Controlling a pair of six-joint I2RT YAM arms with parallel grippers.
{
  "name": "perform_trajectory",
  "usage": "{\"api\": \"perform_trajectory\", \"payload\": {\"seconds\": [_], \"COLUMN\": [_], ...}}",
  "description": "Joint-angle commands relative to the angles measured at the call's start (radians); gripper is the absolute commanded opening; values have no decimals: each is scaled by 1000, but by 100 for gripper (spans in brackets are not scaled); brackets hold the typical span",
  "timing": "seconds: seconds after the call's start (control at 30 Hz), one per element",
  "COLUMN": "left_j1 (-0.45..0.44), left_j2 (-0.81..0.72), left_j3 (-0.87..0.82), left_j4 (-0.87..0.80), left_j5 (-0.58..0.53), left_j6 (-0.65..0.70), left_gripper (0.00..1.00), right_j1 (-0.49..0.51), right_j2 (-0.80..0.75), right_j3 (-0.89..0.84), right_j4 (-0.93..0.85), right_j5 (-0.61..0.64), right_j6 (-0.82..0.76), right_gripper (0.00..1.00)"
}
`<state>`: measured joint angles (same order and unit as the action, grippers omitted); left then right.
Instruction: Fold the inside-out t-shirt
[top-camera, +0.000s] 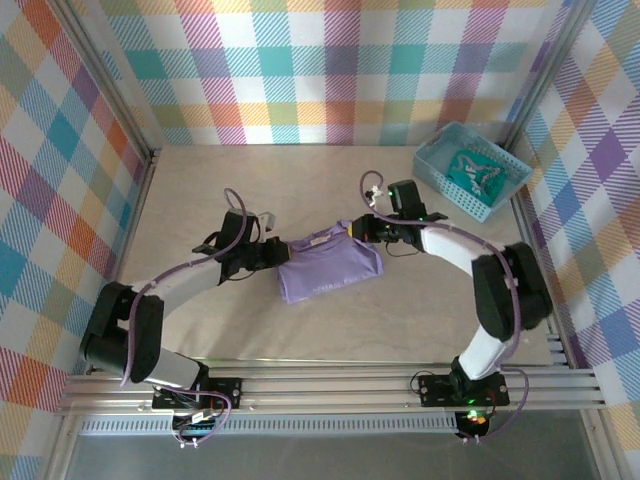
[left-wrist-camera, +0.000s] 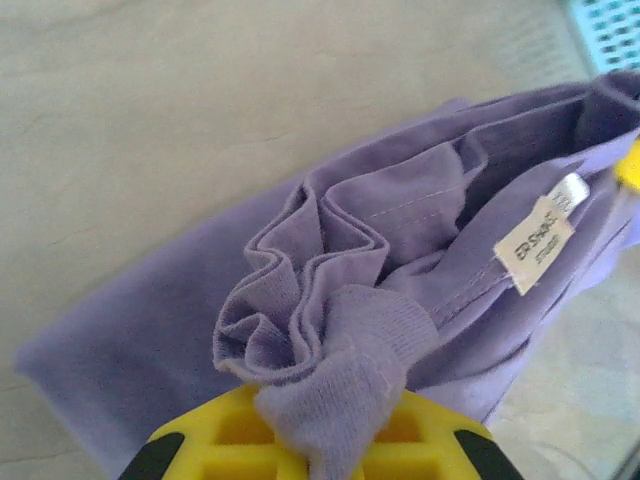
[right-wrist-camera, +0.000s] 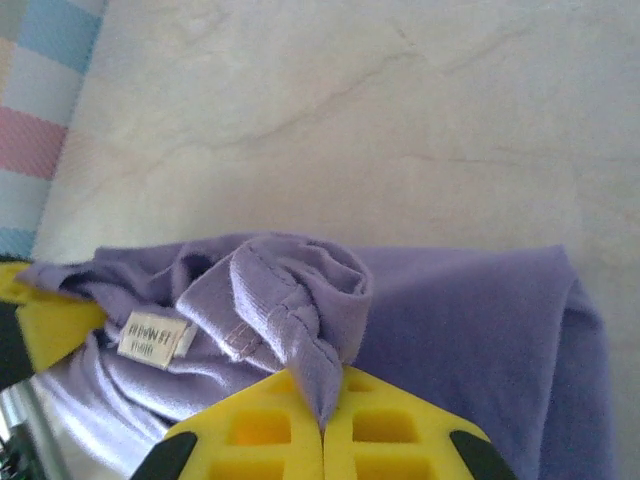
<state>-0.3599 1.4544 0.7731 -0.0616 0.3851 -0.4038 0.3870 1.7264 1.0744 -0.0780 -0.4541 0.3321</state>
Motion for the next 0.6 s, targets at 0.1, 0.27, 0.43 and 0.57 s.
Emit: {"api": "perform_trajectory", "payload": {"seconds": [0.1,0.27,0.43,0.57], "left_j1": [13,13,14,11], "left_j2": [63,68,-115,-149], "left_j3": [-10,-10,-73,-127], "left_j4": [-47,-98,-156,-98], "left_j5": [-163,-249,-374,-119], "left_j6": [17,23,-16,-99], "left_gripper": [6,31,70,98], "right_j1": [6,7,7,7], "right_j2": [251,289,139,35], "right_j3": [196,321,264,156], "right_j4": [-159,-303,-343,-324], "right_j5": [82,195,227,214], "right_j6": [-43,-103,-147,-134], "right_gripper": [6,26,43,52]}}
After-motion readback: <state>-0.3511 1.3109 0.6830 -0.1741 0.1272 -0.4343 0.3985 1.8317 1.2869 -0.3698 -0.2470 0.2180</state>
